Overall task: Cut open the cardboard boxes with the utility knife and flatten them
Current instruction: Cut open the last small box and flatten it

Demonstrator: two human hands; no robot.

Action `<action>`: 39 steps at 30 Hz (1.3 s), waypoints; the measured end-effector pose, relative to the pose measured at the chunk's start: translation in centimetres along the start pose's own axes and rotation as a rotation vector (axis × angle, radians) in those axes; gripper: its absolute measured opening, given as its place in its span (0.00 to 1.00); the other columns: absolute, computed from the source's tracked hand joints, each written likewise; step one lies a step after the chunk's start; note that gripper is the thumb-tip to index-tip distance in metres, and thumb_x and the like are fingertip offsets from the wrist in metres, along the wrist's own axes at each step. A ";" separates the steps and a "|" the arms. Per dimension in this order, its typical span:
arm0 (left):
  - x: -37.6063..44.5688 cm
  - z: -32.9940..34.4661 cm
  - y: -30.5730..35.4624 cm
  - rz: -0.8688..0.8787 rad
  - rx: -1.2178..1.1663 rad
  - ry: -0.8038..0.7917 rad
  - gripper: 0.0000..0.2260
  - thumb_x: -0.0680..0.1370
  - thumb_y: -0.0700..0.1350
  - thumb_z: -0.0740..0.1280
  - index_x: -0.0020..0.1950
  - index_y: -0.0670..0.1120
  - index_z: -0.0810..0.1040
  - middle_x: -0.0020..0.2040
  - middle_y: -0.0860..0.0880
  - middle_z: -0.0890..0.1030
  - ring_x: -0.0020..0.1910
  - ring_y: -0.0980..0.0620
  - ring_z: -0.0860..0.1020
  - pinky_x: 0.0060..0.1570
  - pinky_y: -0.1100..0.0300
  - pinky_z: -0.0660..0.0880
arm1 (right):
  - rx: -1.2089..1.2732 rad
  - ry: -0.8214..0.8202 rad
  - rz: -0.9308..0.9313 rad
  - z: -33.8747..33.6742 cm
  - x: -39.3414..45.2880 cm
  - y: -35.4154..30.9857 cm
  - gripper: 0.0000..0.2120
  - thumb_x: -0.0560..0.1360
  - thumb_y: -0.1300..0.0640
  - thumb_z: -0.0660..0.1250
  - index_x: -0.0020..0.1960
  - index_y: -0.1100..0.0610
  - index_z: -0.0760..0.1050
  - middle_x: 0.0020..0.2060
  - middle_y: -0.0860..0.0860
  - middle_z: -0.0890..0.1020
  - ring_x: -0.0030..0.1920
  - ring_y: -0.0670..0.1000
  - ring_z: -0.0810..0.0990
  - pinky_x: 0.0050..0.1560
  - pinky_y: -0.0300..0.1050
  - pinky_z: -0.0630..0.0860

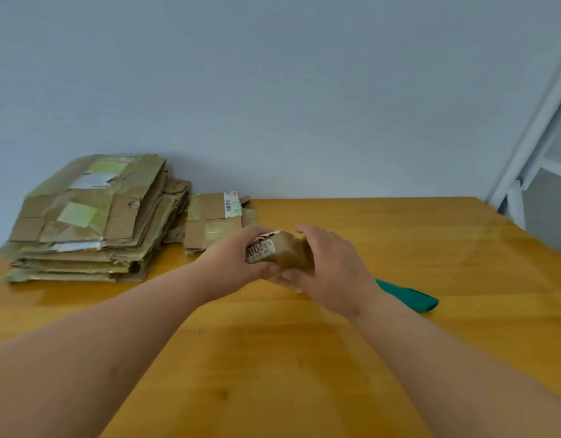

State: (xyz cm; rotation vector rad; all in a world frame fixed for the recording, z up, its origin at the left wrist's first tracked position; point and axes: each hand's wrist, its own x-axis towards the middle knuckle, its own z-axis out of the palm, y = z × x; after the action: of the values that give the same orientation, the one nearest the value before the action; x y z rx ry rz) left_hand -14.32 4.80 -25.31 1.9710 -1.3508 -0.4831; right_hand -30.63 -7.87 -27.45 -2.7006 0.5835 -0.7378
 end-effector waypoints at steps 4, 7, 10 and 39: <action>-3.6 -1.3 -0.8 -0.128 -0.415 -0.074 0.19 0.74 0.48 0.73 0.61 0.62 0.72 0.51 0.51 0.84 0.49 0.53 0.83 0.51 0.54 0.80 | 0.056 -0.041 0.123 -1.0 -1.5 -2.0 0.22 0.75 0.41 0.68 0.64 0.51 0.71 0.53 0.46 0.78 0.54 0.51 0.75 0.55 0.52 0.73; -5.5 -1.7 -1.8 -0.242 -0.301 -0.174 0.17 0.75 0.52 0.72 0.62 0.60 0.73 0.55 0.52 0.82 0.54 0.50 0.80 0.55 0.51 0.77 | 0.035 -0.174 0.123 -1.3 -2.2 -3.4 0.16 0.76 0.40 0.66 0.57 0.48 0.76 0.47 0.45 0.78 0.49 0.48 0.76 0.52 0.53 0.74; -6.6 -1.7 -2.8 -0.260 0.062 -0.187 0.31 0.71 0.58 0.73 0.72 0.60 0.65 0.67 0.56 0.72 0.61 0.53 0.74 0.58 0.54 0.73 | 0.067 -0.370 0.173 -1.1 -2.5 -4.6 0.16 0.76 0.38 0.65 0.56 0.48 0.77 0.47 0.45 0.80 0.49 0.48 0.77 0.53 0.54 0.76; -5.0 1.5 -2.9 -0.012 0.575 -0.364 0.47 0.62 0.68 0.74 0.75 0.68 0.51 0.68 0.58 0.63 0.64 0.51 0.68 0.64 0.52 0.69 | -0.424 -0.374 0.682 -1.4 -6.6 3.7 0.15 0.80 0.56 0.60 0.66 0.55 0.68 0.58 0.55 0.69 0.53 0.56 0.72 0.54 0.50 0.74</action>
State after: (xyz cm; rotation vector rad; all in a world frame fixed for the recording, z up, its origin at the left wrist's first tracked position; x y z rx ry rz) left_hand -15.29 9.50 -28.87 2.4324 -1.8638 -0.5163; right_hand -37.69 -8.42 -30.40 -2.5887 1.5712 0.0798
